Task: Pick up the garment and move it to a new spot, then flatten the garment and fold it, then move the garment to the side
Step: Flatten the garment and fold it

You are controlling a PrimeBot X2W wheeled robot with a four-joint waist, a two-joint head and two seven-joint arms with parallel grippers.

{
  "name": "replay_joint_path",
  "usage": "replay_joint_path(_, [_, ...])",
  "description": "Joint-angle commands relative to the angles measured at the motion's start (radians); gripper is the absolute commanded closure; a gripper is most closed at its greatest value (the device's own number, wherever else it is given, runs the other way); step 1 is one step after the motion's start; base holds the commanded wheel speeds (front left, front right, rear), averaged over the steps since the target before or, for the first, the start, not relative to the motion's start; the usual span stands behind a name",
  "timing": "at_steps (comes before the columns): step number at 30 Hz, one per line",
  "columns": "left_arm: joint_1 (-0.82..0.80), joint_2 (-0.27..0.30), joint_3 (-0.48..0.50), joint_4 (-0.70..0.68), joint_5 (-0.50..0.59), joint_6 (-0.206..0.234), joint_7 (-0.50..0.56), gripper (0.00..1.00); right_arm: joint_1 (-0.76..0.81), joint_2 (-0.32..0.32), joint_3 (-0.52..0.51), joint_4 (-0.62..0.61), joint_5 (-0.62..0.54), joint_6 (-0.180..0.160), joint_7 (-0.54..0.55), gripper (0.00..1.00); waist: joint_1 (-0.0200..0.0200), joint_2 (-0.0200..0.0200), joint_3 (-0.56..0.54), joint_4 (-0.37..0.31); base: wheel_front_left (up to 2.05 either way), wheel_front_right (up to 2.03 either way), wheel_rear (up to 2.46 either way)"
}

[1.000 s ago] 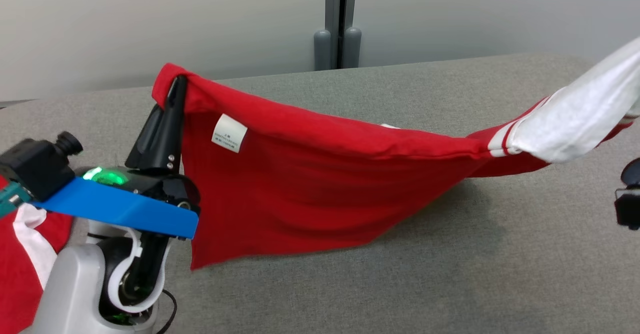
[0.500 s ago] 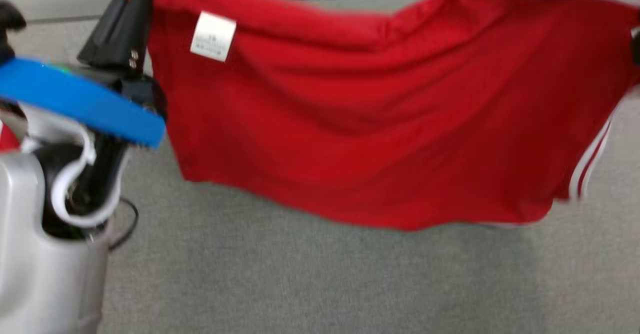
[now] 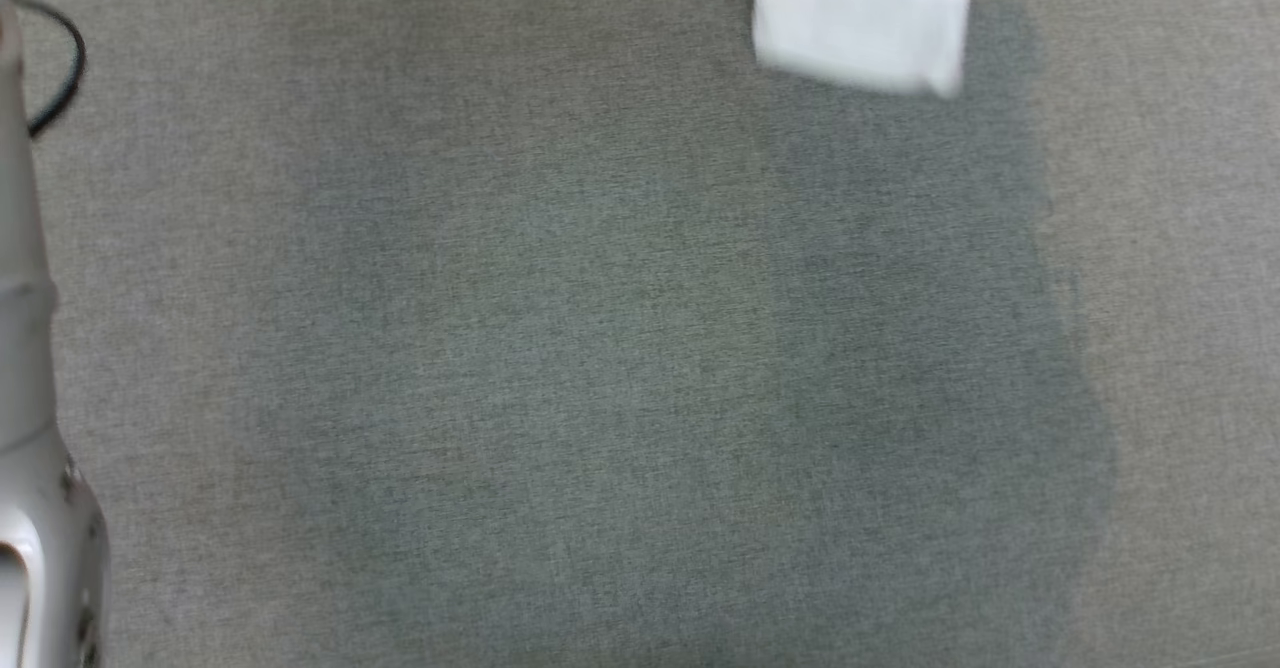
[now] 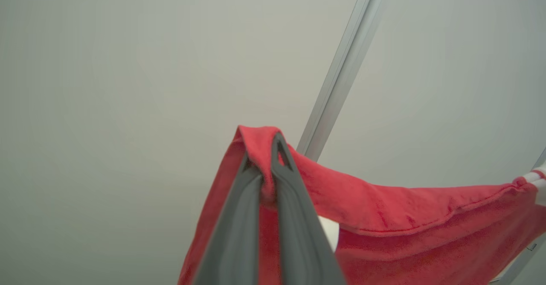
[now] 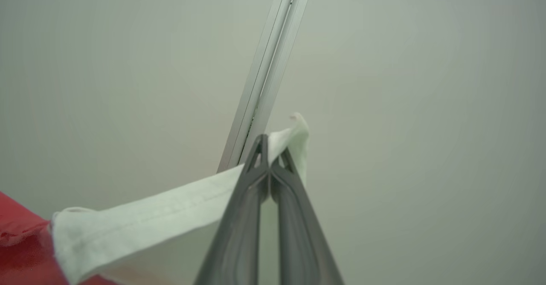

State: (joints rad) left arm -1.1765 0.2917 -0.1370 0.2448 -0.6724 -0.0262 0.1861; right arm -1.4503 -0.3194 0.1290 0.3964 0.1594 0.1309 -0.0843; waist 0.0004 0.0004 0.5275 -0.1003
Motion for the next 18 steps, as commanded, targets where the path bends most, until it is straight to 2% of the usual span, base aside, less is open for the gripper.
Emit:
replay_joint_path(1, [-0.035, -0.005, 0.003, 0.010, 0.005, -0.006, -0.020, 1.00, -0.043, -0.001, 0.003, 0.012, -0.004, 0.000, -0.028, 1.00, -0.0004, -0.0004, -0.001, -0.006, 0.00, 0.00, 0.00])
replay_joint_path(5, [-0.107, -0.004, -0.005, 0.047, 0.029, -0.030, -0.084, 1.00, -0.109, -0.001, 0.015, 0.052, 0.005, 0.000, -0.105, 1.00, -0.0004, -0.0004, -0.006, -0.017, 0.00, 0.00, 0.00])
replay_joint_path(8, [-0.099, -0.008, -0.018, 0.071, 0.022, -0.052, -0.106, 1.00, -0.092, -0.009, 0.024, 0.069, 0.027, 0.000, -0.136, 1.00, -0.0004, -0.0004, 0.000, -0.025, 0.00, 0.00, 0.00])
replay_joint_path(14, [0.030, -0.013, -0.036, 0.143, 0.009, -0.076, -0.169, 1.00, 0.096, -0.015, 0.095, 0.095, 0.112, 0.000, -0.144, 1.00, -0.0004, -0.0004, 0.018, -0.032, 0.00, 0.00, 0.00])
replay_joint_path(18, [0.181, -0.024, -0.071, 0.217, 0.008, -0.090, -0.229, 1.00, 0.300, -0.026, 0.143, 0.103, 0.211, 0.000, -0.120, 1.00, -0.0004, -0.0004, 0.003, -0.024, 0.00, 0.00, 0.00])
